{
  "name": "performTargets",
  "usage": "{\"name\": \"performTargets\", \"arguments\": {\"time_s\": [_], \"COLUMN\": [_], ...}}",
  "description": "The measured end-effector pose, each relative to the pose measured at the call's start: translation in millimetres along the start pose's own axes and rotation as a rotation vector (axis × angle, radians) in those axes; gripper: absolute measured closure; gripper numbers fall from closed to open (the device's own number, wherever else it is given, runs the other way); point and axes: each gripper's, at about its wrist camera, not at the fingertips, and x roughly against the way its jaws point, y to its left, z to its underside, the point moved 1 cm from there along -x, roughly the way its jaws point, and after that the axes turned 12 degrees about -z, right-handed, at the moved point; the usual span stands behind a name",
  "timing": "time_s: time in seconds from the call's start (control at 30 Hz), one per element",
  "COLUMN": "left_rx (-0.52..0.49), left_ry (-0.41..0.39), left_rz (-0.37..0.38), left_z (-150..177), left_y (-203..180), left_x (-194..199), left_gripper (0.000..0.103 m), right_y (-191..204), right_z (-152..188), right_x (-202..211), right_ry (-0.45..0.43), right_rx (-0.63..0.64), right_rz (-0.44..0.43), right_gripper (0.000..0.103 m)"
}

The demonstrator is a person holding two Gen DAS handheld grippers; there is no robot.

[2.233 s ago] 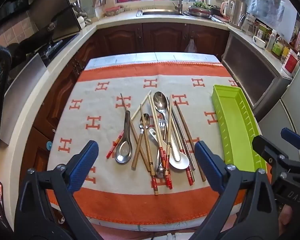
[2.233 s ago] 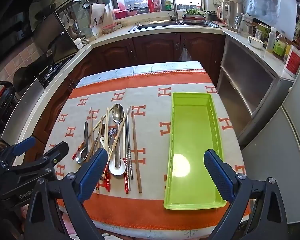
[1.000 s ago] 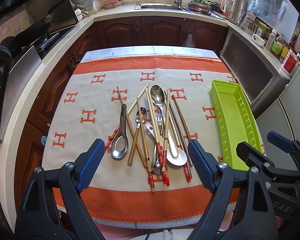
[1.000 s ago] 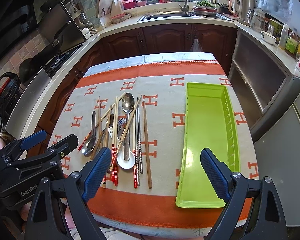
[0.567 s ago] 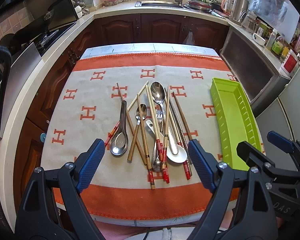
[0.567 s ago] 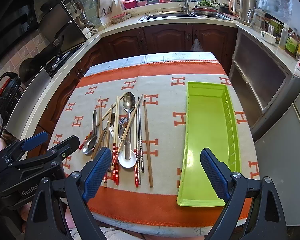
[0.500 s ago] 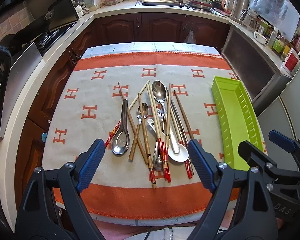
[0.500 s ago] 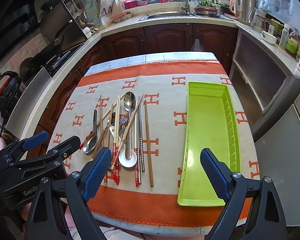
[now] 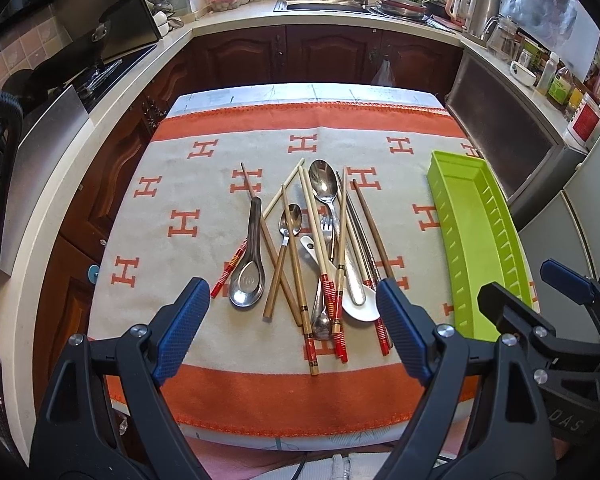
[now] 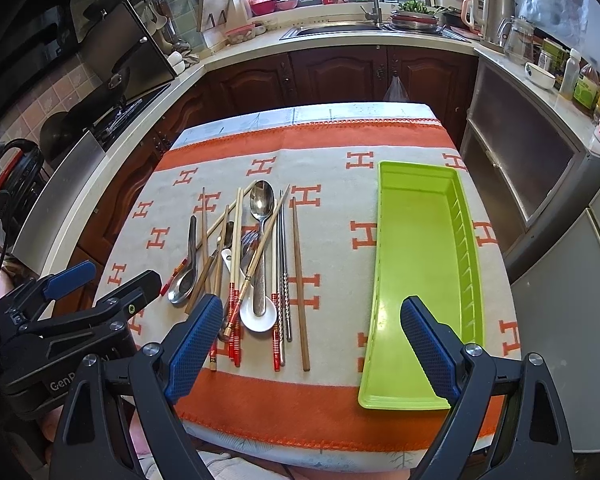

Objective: Organize utensils

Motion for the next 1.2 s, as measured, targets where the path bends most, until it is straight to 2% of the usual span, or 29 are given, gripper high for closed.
{"name": "performTargets", "arguments": {"time_s": [0.1, 0.2, 0.3, 0.67, 1.07, 1.2], "left_rx": [0.001, 0.002, 0.003, 0.045, 0.082, 0.137], "left_ry": [0.000, 0.000, 0.001, 0.008, -0.030, 0.008], "left_rz": [0.001, 0.000, 0.000, -0.002, -0.005, -0.040], "left_z": [0.1, 0.4, 0.4, -7.0, -30.3, -34.8], "left_y": [0.5, 0.6, 1.6, 17.8, 61.9, 88.2], "left_x": [-0.7, -1.2, -2.1, -14.7, -34.5, -52.0], "left_gripper": [0.019, 0.019, 0.019, 0.019, 0.019, 0.019], "right_y": [-0.1, 1.8, 3.6, 0.4, 0.7, 1.6], "right_z": [0.1, 0.9, 1.2, -5.6, -37.6, -50.9], "right_x": [-0.5, -1.4, -5.0, -16.6, -33.3, -48.3], "right_ry": [0.001, 0.007, 0.021, 0.045, 0.026, 0.036], "right_rx": [0.001, 0.008, 0.010, -0.005, 0.028, 0.039], "right_rz": [0.000, -0.002, -0.003, 0.000, 0.025, 0.009], "right_gripper": [0.012, 0.020, 0.023, 0.023, 0.027, 0.033]}}
